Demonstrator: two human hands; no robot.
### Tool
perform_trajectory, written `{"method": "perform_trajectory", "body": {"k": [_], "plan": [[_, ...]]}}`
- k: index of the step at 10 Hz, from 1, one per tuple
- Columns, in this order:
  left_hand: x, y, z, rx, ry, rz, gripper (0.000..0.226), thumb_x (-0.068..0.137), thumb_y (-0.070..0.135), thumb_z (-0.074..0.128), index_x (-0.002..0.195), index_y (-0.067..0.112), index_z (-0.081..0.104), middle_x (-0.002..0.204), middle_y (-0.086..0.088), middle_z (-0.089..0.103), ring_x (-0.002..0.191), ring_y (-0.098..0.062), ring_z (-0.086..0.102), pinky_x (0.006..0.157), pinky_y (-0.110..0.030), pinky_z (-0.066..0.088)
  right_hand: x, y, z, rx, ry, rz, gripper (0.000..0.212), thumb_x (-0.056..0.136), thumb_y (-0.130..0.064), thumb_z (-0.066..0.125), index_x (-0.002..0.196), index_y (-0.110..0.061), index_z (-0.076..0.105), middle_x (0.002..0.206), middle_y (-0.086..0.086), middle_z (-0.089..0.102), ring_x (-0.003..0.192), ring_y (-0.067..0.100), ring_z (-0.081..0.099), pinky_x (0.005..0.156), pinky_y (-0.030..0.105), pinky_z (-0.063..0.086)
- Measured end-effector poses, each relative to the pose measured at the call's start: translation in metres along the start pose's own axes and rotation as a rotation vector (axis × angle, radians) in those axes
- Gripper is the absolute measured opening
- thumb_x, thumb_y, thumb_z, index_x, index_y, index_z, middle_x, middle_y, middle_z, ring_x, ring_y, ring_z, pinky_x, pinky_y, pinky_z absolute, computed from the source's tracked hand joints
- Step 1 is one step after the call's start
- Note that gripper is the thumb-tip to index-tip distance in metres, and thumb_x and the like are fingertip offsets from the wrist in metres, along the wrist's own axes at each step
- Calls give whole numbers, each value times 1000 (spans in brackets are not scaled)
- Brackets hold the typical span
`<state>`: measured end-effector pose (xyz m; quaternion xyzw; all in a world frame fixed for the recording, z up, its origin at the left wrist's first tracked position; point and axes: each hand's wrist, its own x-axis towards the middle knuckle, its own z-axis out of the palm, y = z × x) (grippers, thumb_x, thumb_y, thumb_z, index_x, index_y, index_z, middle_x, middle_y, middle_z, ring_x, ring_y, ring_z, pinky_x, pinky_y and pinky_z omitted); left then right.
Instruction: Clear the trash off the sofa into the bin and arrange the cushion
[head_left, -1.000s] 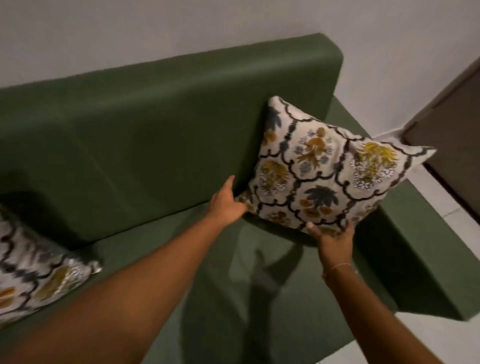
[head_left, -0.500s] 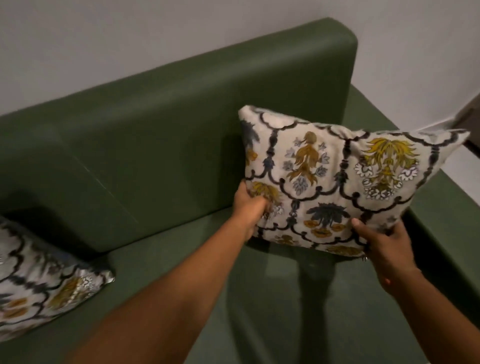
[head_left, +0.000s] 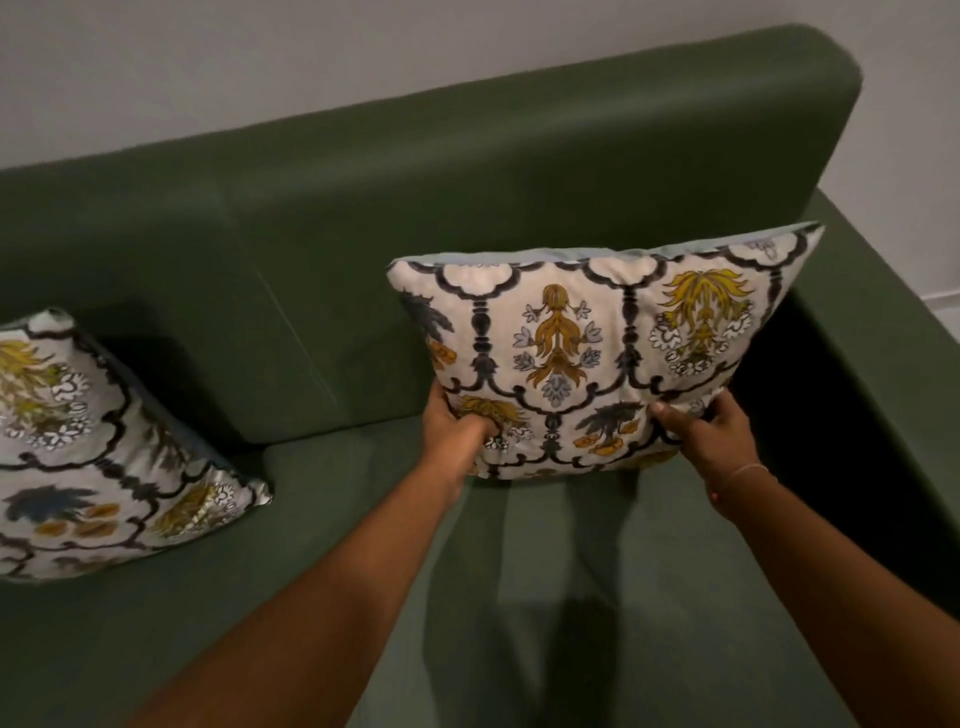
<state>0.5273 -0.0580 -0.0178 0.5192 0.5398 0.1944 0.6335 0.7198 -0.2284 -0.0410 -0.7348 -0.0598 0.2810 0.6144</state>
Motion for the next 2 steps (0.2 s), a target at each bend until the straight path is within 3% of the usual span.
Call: {"method": "perform_trajectory", "body": {"k": [1,2], "plan": [[0,-6,-15,42,-49,21,96,63,-6,70,145,29,34,131,3,59,121,-20,54,98,-33,45,-13,-4,1,-88,45,-11,69,76,-10,77,138,-11,44,136,9,56,122,26,54,100,41,47],[-19,-12,-42,208,-79,19,98,67,6,77,149,28,27,143,-1,49,131,-22,45,104,-30,38,-49,-17,3,7,241,10,80,80,-10,74,147,-17,31,150,10,43,135,26,43,108,44,40]]}}
